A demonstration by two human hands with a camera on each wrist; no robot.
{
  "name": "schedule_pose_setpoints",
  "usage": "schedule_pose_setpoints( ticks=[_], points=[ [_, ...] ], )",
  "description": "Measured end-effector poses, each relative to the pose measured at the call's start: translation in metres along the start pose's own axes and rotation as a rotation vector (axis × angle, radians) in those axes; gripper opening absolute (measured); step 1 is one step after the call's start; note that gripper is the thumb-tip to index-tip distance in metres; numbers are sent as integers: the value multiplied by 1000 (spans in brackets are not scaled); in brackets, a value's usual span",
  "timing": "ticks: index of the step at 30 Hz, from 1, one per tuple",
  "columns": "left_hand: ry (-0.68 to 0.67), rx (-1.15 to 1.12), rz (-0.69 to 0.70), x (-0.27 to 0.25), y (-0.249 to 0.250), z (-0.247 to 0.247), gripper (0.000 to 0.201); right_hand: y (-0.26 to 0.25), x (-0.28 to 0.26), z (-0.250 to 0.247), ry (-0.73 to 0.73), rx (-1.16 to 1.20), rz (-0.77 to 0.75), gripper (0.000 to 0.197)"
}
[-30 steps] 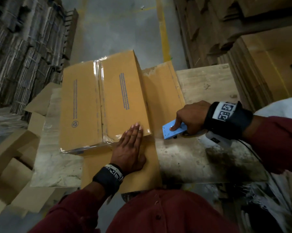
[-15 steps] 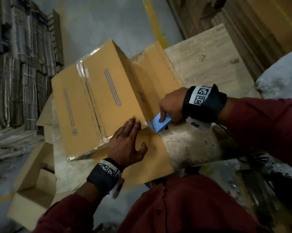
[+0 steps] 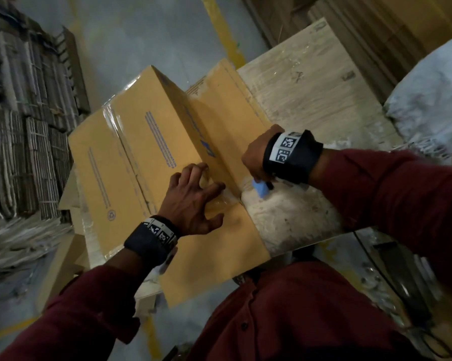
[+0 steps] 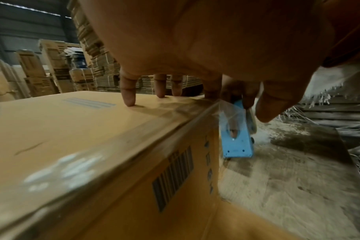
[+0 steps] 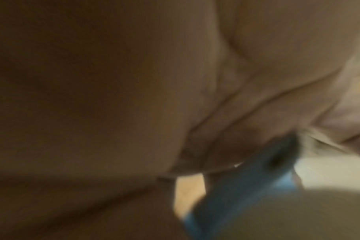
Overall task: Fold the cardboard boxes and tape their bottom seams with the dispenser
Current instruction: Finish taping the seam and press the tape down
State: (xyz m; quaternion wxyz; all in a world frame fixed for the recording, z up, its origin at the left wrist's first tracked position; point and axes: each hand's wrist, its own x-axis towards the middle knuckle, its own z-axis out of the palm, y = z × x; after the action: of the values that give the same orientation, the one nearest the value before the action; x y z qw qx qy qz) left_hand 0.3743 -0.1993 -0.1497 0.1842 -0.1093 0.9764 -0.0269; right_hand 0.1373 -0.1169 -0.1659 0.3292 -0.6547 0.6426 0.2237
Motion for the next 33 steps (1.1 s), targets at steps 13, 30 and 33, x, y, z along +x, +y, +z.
schedule_pose_setpoints(
  ticks=[13, 30, 33],
  points=[
    [-102, 15, 23, 25, -2, -10, 86, 38, -1, 38, -43, 141, -1, 51],
    [382, -609, -190, 28, -35, -11, 29, 32, 32, 58, 351, 321, 195, 58],
    [347, -744, -99, 18, -36, -5, 24, 14, 23, 69, 476, 331, 291, 52]
  ],
)
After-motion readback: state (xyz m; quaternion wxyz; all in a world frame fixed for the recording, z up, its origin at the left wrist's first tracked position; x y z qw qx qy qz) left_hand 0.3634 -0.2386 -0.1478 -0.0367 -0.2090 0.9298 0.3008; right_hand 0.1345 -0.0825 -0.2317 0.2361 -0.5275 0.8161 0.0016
